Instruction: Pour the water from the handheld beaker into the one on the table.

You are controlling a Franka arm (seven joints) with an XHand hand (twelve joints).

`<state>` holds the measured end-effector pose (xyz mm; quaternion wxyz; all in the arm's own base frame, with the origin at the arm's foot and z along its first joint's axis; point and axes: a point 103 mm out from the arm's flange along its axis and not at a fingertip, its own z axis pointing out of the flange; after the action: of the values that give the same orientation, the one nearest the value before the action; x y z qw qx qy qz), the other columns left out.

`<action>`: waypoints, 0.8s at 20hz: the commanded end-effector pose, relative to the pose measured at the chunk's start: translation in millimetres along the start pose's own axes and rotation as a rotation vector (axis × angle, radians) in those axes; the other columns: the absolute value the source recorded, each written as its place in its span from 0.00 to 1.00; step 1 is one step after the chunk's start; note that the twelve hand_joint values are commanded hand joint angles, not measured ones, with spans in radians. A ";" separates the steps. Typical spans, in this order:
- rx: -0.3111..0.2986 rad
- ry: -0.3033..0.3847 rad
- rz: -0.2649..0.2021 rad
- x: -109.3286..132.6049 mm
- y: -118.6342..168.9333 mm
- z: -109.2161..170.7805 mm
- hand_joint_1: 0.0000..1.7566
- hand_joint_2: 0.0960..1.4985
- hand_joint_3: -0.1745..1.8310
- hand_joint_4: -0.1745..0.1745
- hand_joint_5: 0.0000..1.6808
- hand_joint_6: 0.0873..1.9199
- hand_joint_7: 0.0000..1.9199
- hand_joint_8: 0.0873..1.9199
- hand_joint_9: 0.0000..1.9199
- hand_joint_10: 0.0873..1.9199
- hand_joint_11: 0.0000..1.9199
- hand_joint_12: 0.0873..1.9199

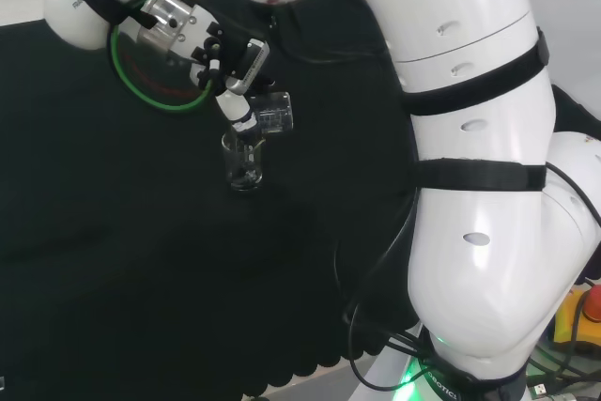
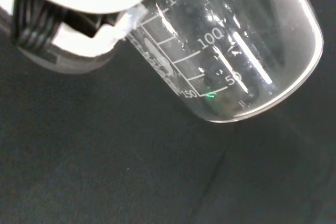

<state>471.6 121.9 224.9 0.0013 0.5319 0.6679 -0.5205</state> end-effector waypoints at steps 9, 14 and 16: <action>-0.269 0.285 -0.122 -55.8 -0.3 39.5 0.75 0.47 0.28 0.00 0.83 0.13 0.82 0.00 0.85 0.00 0.68 0.34; -0.368 0.380 -0.149 -73.2 4.8 54.6 0.75 0.47 0.28 0.00 0.83 0.13 0.82 0.00 0.85 0.00 0.68 0.34; -0.401 0.417 -0.157 -78.5 6.8 57.1 0.75 0.47 0.28 0.00 0.83 0.13 0.82 0.00 0.85 0.00 0.68 0.34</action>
<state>476.1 51.3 234.8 -0.0521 0.5553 0.7577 -0.3388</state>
